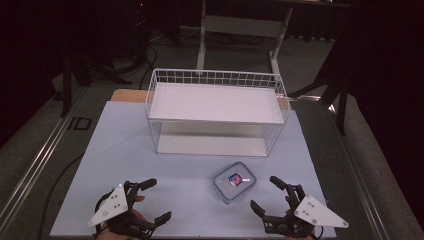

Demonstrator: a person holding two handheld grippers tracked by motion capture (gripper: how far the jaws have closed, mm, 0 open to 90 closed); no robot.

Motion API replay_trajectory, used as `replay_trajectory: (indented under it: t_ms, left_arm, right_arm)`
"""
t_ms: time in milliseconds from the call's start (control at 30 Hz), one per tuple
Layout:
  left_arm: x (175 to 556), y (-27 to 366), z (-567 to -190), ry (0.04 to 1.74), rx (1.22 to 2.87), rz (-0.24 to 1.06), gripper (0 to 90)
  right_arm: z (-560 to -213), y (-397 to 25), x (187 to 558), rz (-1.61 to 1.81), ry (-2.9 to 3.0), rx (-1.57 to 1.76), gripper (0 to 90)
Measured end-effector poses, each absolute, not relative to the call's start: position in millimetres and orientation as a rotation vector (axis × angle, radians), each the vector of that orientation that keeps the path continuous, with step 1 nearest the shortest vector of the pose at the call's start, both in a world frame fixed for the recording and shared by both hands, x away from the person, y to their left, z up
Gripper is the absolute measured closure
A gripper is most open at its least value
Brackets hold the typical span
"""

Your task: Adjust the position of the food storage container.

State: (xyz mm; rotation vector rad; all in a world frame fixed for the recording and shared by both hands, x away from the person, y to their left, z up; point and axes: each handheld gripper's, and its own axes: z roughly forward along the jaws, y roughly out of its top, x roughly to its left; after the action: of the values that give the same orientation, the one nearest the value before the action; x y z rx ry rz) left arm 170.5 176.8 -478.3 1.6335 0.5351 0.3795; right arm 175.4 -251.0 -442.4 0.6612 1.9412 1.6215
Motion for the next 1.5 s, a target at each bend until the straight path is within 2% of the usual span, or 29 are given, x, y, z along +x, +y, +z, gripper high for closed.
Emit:
replay_trajectory:
  t_ms: [500, 533, 600, 667, 700, 733, 800, 833, 867, 933, 967, 1100, 1500]
  left_arm:
    - [172, 179, -480, 0.537, 1.635, 0.396, 2.6]
    - [172, 179, -480, 0.534, 1.634, 0.394, 2.6]
    - [173, 179, -480, 0.534, 1.635, 0.392, 2.6]
    - [173, 179, -480, 0.537, 1.631, 0.385, 2.6]
    - [173, 179, -480, 0.537, 1.631, 0.385, 2.6]
    - [172, 178, -480, 0.533, 1.634, 0.384, 2.6]
    - [172, 178, -481, 0.531, 1.635, 0.384, 2.6]
    - [172, 178, -481, 0.531, 1.635, 0.384, 2.6]
    - [173, 178, -481, 0.534, 1.630, 0.377, 2.6]
    - [173, 178, -481, 0.535, 1.634, 0.375, 2.6]
    - [173, 178, -481, 0.535, 1.634, 0.375, 2.6]
    - [173, 178, -482, 0.536, 1.630, 0.368, 2.6]
    - [173, 176, -483, 0.528, 1.637, 0.362, 2.6]
  right_arm:
    - [-428, -256, 194, 1.615, 1.971, 0.778, 13.7]
    - [-429, -259, 200, 1.578, 2.019, 0.777, 21.7]
    - [-432, -262, 205, 1.532, 2.039, 0.784, 24.6]
    - [-437, -264, 209, 1.510, 2.037, 0.799, 36.4]
    - [-437, -264, 209, 1.510, 2.037, 0.799, 36.4]
    - [-444, -267, 218, 1.423, 2.087, 0.821, 49.8]
    - [-452, -269, 223, 1.389, 2.100, 0.854, 57.5]
    - [-452, -269, 223, 1.389, 2.100, 0.854, 57.5]
    - [-462, -274, 231, 1.384, 2.134, 0.895, 65.8]
    - [-472, -276, 238, 1.328, 2.163, 0.923, 73.2]
    - [-472, -276, 238, 1.328, 2.163, 0.923, 73.2]
    - [-496, -280, 253, 1.208, 2.249, 0.965, 89.9]
    - [-530, -266, 294, 1.096, 2.363, 1.001, 90.0]
